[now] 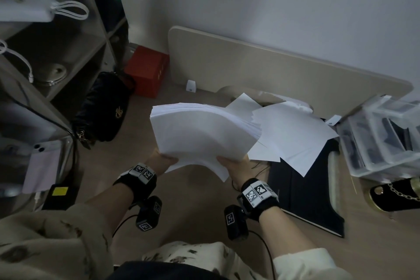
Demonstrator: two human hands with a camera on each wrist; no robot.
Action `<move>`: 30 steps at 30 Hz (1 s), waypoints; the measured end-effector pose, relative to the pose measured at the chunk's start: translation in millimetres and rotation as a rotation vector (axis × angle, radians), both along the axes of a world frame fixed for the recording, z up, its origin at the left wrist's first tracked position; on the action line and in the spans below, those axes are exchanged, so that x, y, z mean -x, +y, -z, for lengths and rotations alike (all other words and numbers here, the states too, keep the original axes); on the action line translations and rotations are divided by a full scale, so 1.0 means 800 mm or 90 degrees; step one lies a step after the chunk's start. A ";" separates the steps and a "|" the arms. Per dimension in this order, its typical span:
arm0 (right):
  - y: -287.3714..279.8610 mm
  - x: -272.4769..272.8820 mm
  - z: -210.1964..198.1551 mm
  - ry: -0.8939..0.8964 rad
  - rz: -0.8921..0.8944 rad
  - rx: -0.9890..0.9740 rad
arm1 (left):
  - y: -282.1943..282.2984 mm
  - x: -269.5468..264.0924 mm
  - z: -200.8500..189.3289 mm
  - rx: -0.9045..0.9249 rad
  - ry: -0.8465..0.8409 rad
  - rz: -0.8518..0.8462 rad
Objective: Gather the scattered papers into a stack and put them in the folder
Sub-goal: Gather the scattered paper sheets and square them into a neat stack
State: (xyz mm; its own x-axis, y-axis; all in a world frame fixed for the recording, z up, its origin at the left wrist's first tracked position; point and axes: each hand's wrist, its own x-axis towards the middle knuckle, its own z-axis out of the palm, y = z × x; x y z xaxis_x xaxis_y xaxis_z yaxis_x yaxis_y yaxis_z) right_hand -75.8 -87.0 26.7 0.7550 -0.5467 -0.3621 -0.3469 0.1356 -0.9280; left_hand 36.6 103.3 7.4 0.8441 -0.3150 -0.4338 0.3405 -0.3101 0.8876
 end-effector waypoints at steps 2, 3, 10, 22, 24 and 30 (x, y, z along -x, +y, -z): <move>-0.001 -0.002 0.001 0.000 0.001 0.009 | 0.000 0.001 0.004 -0.003 -0.010 0.004; -0.001 -0.002 0.002 0.001 0.000 0.013 | 0.000 0.001 0.005 -0.010 -0.014 0.008; -0.003 -0.003 0.012 0.025 0.002 0.013 | -0.001 -0.001 -0.007 0.037 0.033 0.066; -0.032 0.006 0.014 0.048 0.045 0.054 | -0.023 -0.006 -0.033 -0.058 0.043 0.218; -0.038 0.013 0.013 0.044 0.062 0.010 | -0.027 -0.002 -0.030 -0.012 0.091 0.219; -0.051 0.024 0.014 0.033 0.053 -0.046 | -0.034 0.010 -0.020 0.065 0.180 0.213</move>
